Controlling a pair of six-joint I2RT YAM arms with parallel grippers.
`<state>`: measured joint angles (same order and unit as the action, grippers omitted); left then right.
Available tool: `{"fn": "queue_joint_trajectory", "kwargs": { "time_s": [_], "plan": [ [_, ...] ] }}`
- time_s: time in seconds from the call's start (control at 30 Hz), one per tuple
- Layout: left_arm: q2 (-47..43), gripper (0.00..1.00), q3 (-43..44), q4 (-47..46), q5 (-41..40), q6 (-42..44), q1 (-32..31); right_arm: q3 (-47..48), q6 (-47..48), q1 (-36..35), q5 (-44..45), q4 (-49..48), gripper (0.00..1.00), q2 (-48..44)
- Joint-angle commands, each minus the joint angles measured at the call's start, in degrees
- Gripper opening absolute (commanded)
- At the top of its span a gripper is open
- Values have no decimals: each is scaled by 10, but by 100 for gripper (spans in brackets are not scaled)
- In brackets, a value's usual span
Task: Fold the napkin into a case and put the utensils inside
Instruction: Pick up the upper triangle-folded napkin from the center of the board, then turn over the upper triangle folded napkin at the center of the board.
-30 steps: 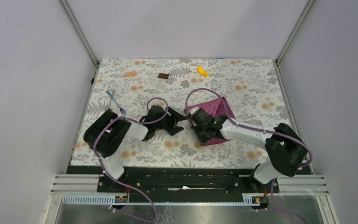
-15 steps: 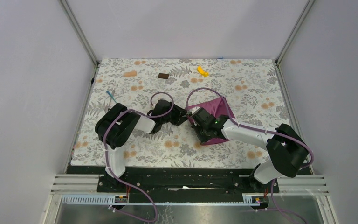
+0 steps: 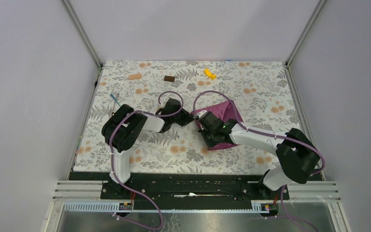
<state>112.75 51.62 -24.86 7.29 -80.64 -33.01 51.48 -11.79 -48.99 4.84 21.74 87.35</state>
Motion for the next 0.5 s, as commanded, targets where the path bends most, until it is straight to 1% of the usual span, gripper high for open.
{"fn": "queue_joint_trajectory", "kwargs": {
  "time_s": [0.0, 0.03, 0.17, 0.2, 0.27, 0.37, 0.47],
  "plan": [
    [-20, 4, 28, 85, -55, 65, 0, 4, 2, 4, -21, -19, 0, -18],
    [-33, 0, 31, 101, -64, 77, 1, 6, 0, 4, -26, -20, 0, -19],
    [-112, 0, 24, 173, -71, 105, 16, 26, -28, -16, -47, -28, 0, -23],
    [-140, 0, 17, 196, -71, 110, 23, 30, -41, -26, -67, -37, 0, -25],
    [-207, 0, -3, 243, -71, 115, 43, 40, -74, -51, -100, -67, 0, -24],
    [-337, 0, -35, 331, -71, 136, 87, 81, -117, -104, -142, -107, 0, 3],
    [-477, 0, -12, 468, -135, 194, 124, 141, -154, -161, -202, -160, 0, 47]
  ]
}}
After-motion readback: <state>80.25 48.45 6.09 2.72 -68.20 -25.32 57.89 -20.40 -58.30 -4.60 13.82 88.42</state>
